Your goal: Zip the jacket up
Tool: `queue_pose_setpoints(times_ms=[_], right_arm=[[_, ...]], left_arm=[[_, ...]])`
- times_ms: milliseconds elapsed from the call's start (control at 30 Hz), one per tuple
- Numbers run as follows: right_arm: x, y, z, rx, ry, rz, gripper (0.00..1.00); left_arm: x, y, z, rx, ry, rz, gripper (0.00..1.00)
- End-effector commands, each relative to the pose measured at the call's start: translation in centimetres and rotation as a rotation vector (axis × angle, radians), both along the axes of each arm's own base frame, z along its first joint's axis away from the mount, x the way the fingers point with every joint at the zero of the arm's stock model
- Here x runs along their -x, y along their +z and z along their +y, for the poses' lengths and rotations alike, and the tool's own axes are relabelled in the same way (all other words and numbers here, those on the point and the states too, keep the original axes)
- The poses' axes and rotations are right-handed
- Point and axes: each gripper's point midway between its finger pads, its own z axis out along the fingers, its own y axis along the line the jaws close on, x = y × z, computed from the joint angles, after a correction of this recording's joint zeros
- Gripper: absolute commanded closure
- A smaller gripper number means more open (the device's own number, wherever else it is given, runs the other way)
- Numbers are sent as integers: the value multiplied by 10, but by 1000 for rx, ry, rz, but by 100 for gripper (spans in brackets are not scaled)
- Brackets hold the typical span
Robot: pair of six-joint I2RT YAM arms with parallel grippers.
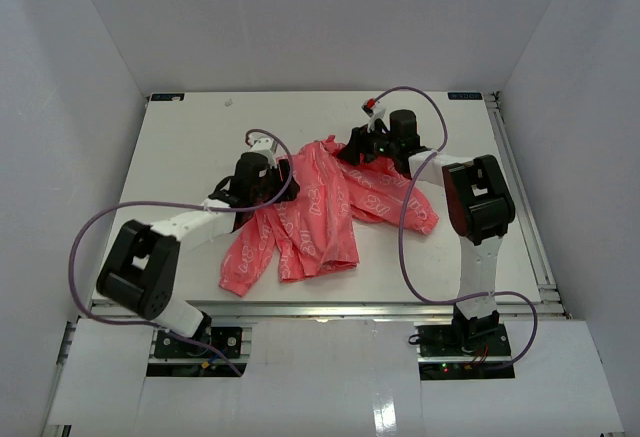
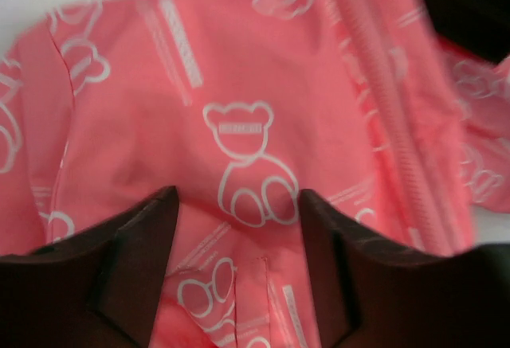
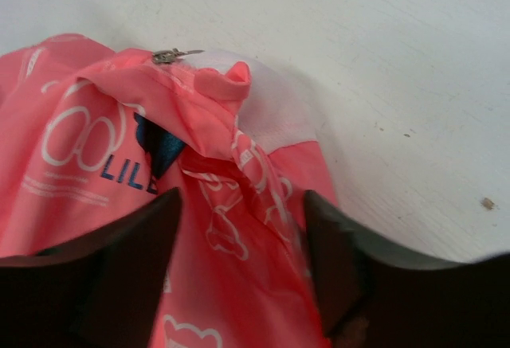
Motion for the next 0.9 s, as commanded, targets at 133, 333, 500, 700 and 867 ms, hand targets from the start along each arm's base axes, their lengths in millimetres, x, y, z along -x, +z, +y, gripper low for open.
queue_pose_setpoints(times_ms=[133, 333, 500, 700, 867], right_arm=[[-45, 26, -3, 68, -63, -146, 92], [-64, 119, -25, 77, -140, -398, 92], [-28, 176, -26, 46, -70, -619, 92], [31, 165, -24, 6, 30, -680, 92], [81, 127, -20, -49, 142, -669, 92]], left_arm=[[-32, -26, -17, -38, -109, 27, 100], [-62, 37, 27, -183, 88, -120, 100], [-53, 68, 47, -195, 164, -172, 100], [-32, 83, 27, -59, 56, -253, 91], [-22, 69, -16, 25, -241, -267, 41]])
